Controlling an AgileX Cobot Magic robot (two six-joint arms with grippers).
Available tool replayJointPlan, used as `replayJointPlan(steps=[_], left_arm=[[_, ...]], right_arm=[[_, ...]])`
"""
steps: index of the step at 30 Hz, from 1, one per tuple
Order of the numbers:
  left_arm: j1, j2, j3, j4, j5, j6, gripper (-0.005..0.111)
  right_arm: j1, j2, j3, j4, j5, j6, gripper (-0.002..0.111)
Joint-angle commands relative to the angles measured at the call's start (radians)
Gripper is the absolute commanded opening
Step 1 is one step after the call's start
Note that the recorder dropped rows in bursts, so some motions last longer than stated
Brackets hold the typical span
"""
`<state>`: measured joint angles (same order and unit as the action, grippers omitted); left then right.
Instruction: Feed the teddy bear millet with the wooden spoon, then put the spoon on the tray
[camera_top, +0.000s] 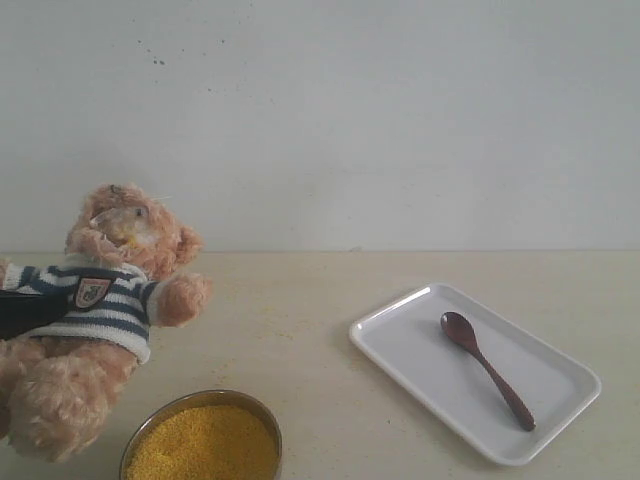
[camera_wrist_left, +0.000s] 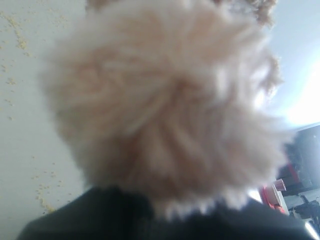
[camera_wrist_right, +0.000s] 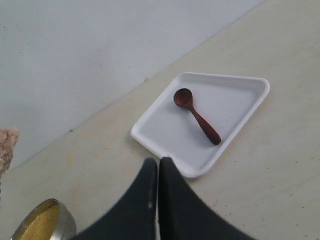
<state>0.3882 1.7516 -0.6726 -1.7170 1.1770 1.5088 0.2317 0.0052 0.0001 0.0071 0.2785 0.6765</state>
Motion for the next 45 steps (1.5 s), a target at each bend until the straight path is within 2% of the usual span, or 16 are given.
replayJointPlan(steps=[1,8,11,19,21,26,28,36,45], left_arm=[[-0.002,0.000,0.000,-0.018,0.031,0.004,0.004],[-0.002,0.000,0.000,-0.021,0.031,0.004,0.004],[-0.002,0.000,0.000,-0.027,0.028,0.007,0.004],[-0.002,0.000,0.000,-0.027,0.024,0.040,0.004],[-0.002,0.000,0.000,-0.027,0.024,0.066,0.004],[-0.002,0.016,0.000,-0.027,0.024,0.257,0.004],[-0.002,0.054,-0.014,-0.027,0.024,0.269,0.004],[-0.060,0.306,-0.185,-0.027,0.044,0.280,0.004],[-0.060,0.443,-0.329,-0.027,0.044,0.280,0.004]], right_arm=[[-0.003,-0.005,0.000,-0.007,0.027,-0.035,0.000],[-0.003,-0.005,0.000,-0.016,0.026,-0.453,0.000],[-0.003,-0.005,0.000,-0.025,0.026,-0.539,0.000],[-0.003,-0.005,0.000,-0.248,0.029,-0.539,0.000],[-0.003,-0.005,0.000,-0.247,0.034,-0.539,0.000],[-0.003,-0.005,0.000,-0.196,0.034,-0.537,0.000],[-0.003,-0.005,0.000,-0.196,0.034,-0.537,0.000],[-0.003,-0.005,0.000,-0.194,0.038,-0.530,0.000],[-0.003,-0.005,0.000,-0.194,0.038,-0.530,0.000]])
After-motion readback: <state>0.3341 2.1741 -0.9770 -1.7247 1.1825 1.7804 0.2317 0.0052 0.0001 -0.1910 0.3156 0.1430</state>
